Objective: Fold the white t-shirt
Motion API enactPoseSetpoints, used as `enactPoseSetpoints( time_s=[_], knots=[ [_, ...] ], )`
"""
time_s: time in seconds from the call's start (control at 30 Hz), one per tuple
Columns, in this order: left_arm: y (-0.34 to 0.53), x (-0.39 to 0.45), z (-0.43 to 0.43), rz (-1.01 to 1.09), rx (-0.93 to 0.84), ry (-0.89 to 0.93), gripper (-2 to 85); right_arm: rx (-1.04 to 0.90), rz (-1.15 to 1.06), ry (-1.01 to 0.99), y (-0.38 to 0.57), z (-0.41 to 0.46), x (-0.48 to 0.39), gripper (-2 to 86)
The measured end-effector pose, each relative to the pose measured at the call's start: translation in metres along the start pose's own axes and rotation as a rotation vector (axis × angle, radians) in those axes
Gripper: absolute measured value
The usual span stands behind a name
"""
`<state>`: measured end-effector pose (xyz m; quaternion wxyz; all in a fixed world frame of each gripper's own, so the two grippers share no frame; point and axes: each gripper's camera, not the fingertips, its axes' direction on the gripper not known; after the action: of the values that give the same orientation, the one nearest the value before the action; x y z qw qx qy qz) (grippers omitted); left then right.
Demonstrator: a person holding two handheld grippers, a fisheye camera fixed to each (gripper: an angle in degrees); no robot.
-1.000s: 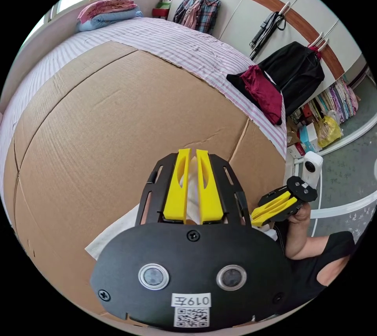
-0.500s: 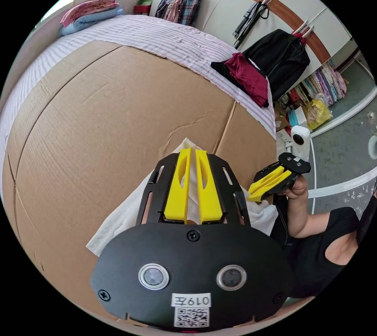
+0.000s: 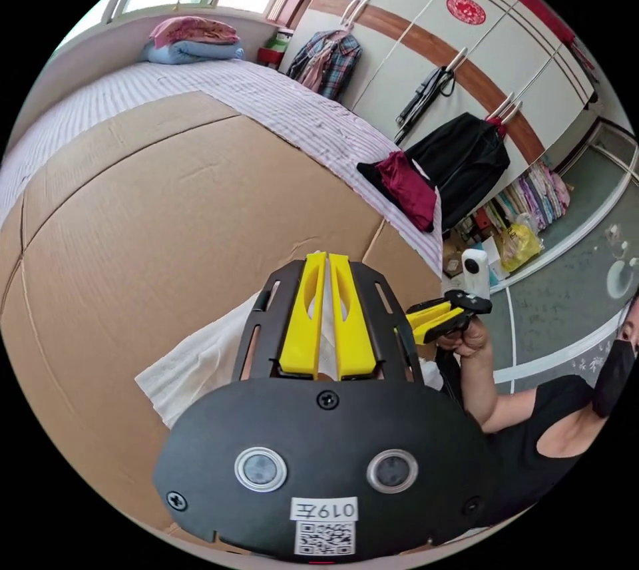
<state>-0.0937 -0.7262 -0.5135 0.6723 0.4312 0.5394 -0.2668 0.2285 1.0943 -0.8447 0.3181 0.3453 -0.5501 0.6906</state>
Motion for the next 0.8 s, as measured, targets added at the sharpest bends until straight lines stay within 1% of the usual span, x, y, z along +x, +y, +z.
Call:
enactPoseSetpoints(
  time_s=[0.13, 0.23, 0.3, 0.33, 0.4, 0.47, 0.53, 0.6, 0.67, 0.73, 0.8],
  knots=[
    [0.057, -0.007, -0.052, -0.046, 0.114, 0.041, 1.1, -0.026, -0.021, 0.034, -0.014, 0.032, -0.016, 7.3],
    [0.115, -0.013, -0.094, -0.082, 0.168, 0.027, 1.2, -0.038, -0.045, 0.073, -0.023, 0.049, -0.026, 6.2],
    [0.162, -0.021, -0.124, -0.127, 0.223, -0.002, 1.3, -0.039, -0.053, 0.088, -0.027, 0.058, -0.030, 5.2],
    [0.173, -0.024, -0.131, -0.143, 0.228, -0.019, 1.4, -0.033, -0.052, 0.109, -0.029, 0.063, -0.034, 4.1],
    [0.207, -0.039, -0.154, -0.221, 0.229, -0.108, 1.8, 0.002, -0.062, 0.140, -0.032, 0.063, -0.043, 2.0],
    [0.221, -0.055, -0.169, -0.282, 0.220, -0.147, 2.4, 0.040, -0.072, 0.165, -0.047, 0.063, -0.059, 0.9],
    [0.230, -0.072, -0.183, -0.314, 0.235, -0.131, 3.2, 0.034, -0.089, 0.184, -0.072, 0.068, -0.073, 1.4],
    [0.232, -0.095, -0.196, -0.357, 0.269, -0.078, 5.1, 0.024, -0.109, 0.220, -0.106, 0.076, -0.088, 2.8],
    [0.226, -0.116, -0.198, -0.395, 0.258, -0.021, 6.6, -0.010, -0.137, 0.309, -0.160, 0.091, -0.104, 4.9],
    [0.217, -0.136, -0.196, -0.428, 0.239, 0.006, 7.8, 0.004, -0.117, 0.345, -0.197, 0.099, -0.102, 5.3],
    [0.202, -0.158, -0.191, -0.451, 0.199, 0.001, 8.6, 0.034, -0.084, 0.334, -0.220, 0.107, -0.090, 5.4]
  ],
)
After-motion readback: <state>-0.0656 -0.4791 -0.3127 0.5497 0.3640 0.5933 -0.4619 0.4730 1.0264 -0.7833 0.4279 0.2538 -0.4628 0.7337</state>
